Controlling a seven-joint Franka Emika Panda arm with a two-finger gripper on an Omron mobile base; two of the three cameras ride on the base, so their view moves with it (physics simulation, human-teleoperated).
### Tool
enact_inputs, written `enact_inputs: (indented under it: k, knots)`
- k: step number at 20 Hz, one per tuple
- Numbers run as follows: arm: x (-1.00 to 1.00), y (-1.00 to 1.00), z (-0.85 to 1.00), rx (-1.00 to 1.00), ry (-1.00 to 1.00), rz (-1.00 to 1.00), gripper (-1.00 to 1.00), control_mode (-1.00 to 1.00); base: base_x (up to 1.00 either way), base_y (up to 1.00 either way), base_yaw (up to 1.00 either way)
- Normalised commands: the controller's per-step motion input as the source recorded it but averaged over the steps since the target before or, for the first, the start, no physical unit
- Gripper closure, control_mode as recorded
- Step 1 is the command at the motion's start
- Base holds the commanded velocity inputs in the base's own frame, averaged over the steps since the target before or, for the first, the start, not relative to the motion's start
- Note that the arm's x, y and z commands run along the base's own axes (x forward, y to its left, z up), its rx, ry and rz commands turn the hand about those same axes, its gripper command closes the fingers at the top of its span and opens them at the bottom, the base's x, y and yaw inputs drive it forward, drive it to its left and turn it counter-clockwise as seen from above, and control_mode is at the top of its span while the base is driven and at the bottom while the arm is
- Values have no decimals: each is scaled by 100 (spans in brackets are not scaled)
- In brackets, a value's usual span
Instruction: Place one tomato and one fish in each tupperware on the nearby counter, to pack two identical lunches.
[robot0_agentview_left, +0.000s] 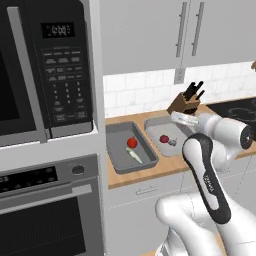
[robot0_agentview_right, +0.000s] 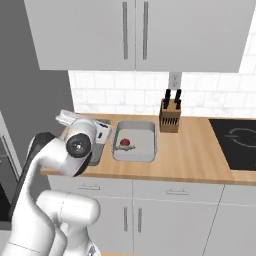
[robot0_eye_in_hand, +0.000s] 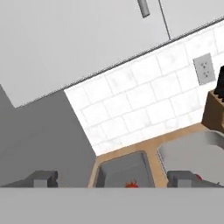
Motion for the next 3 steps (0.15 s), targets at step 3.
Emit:
enact_inputs:
  k: [3]
  knots:
    - [-50,60,22,-27,-28,19,-100,-100,0,0,0]
